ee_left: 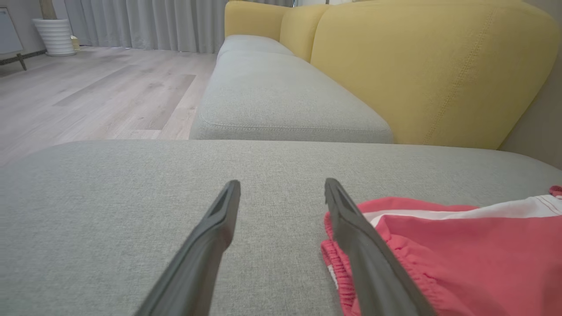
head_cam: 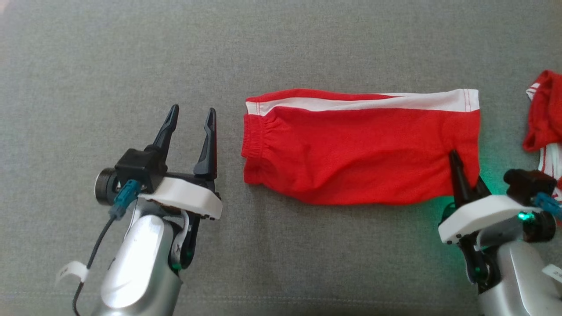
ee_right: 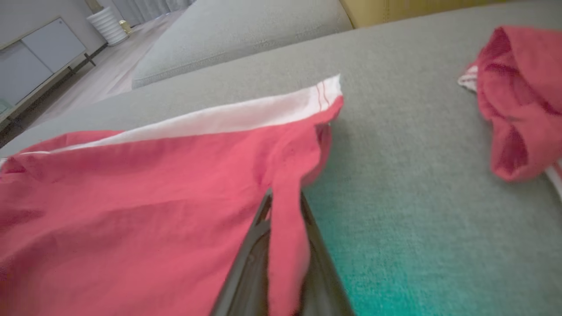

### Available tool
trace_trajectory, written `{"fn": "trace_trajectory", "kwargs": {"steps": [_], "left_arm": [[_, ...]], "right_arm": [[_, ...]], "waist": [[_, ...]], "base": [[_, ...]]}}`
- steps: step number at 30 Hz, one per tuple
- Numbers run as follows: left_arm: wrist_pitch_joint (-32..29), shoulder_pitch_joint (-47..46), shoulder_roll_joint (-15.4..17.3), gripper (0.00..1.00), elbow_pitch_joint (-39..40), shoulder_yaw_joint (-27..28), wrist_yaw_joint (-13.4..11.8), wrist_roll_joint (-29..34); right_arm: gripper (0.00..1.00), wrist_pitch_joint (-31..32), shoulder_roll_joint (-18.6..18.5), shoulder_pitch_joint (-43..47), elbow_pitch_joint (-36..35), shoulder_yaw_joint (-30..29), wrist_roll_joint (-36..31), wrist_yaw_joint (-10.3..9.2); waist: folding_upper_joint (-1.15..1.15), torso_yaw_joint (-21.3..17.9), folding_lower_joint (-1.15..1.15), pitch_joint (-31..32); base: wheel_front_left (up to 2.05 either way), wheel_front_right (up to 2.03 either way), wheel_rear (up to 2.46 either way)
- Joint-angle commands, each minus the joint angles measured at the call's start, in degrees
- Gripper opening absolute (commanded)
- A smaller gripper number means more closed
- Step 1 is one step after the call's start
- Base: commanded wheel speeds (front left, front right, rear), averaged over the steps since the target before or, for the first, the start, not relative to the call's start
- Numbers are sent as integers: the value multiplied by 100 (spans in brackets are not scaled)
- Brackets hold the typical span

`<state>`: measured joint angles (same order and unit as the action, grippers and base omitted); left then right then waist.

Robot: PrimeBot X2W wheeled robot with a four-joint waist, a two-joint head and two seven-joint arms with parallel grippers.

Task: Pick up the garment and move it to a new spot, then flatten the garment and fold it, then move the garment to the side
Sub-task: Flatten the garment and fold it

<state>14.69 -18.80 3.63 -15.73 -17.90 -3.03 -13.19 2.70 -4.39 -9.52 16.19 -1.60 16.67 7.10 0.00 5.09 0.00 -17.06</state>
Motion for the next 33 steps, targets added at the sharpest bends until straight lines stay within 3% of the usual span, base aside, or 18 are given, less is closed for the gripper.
{"fn": "trace_trajectory", "kwargs": {"steps": [1,8,12,23,28,29,30,33], "left_arm": [[30,-24,70,100,146,166,21,61],[30,43,36,100,36,114,54,38],[30,114,9,100,-8,65,50,9],[30,142,-44,100,-56,-89,31,-96],[30,122,-58,100,-57,-128,18,-158],[30,119,-60,100,-53,-132,11,-168],[30,115,-62,100,-48,-131,4,-176],[30,109,-65,100,-43,-104,-25,-182]], "right_arm": [[0,85,19,-3,-359,175,-97,39],[0,670,62,-435,-1243,1278,-175,39],[0,891,105,-825,-1229,2052,30,39],[0,669,149,-1954,458,3481,1044,39],[0,470,150,-2300,1204,3860,1383,39],[47,419,150,-2354,1311,3913,1424,39],[100,369,150,-2398,1394,3966,1463,39],[100,231,150,-2508,1507,4196,1527,39]], "waist": [[0,18,0,71],[0,93,0,379],[0,241,0,537],[0,832,0,465],[0,952,0,373],[0,957,0,358],[0,954,0,342],[0,902,0,324]], "base": [[0,0,0],[0,0,0],[0,0,0],[0,0,0],[0,0,0],[0,0,0],[0,0,0],[0,0,0]]}}
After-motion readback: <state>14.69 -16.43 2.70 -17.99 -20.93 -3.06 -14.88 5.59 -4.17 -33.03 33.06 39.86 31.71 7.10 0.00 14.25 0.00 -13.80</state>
